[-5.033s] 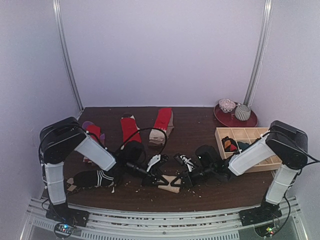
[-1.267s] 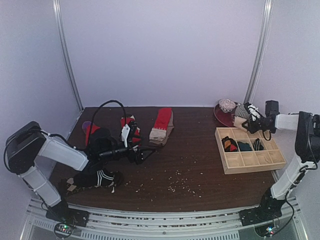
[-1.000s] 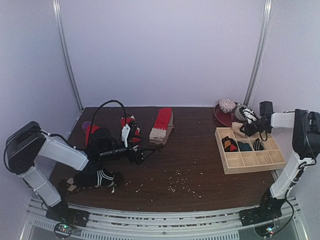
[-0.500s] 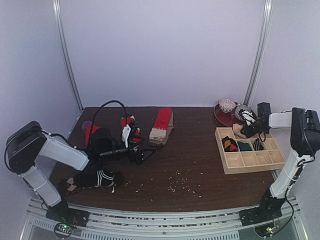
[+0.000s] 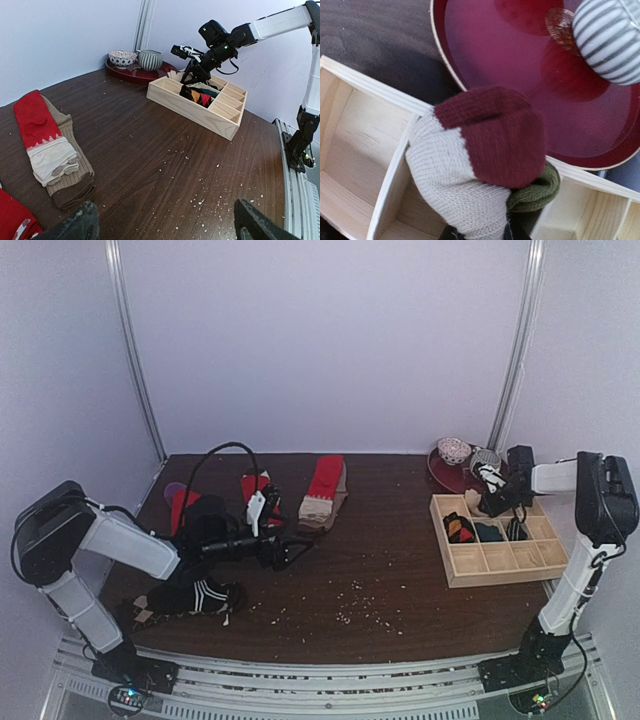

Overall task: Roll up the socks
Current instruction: Place a pair of socks in the storage box.

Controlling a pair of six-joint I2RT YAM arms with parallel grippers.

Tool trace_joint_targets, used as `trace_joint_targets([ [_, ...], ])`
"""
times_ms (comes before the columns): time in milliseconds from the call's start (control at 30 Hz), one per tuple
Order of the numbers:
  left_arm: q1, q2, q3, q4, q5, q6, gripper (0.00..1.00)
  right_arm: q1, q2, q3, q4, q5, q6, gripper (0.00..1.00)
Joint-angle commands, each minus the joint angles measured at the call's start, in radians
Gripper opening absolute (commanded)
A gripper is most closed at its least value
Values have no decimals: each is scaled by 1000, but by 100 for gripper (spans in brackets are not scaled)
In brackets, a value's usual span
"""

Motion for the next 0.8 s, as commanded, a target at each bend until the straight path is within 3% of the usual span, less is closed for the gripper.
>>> trace_joint_targets([
  [0, 5, -28, 19, 5, 16, 27, 93, -10, 114, -55, -154, 220, 30, 0],
  [400, 5, -41, 9, -11, -1, 48, 93, -11, 227, 85, -331, 384, 74, 0],
  [533, 5, -41, 11, -25, -6, 54, 93, -10, 227, 94, -360, 327, 90, 16],
  [767, 5, -62, 19, -57, -11, 64, 93, -8, 209, 130, -374, 280, 135, 31],
])
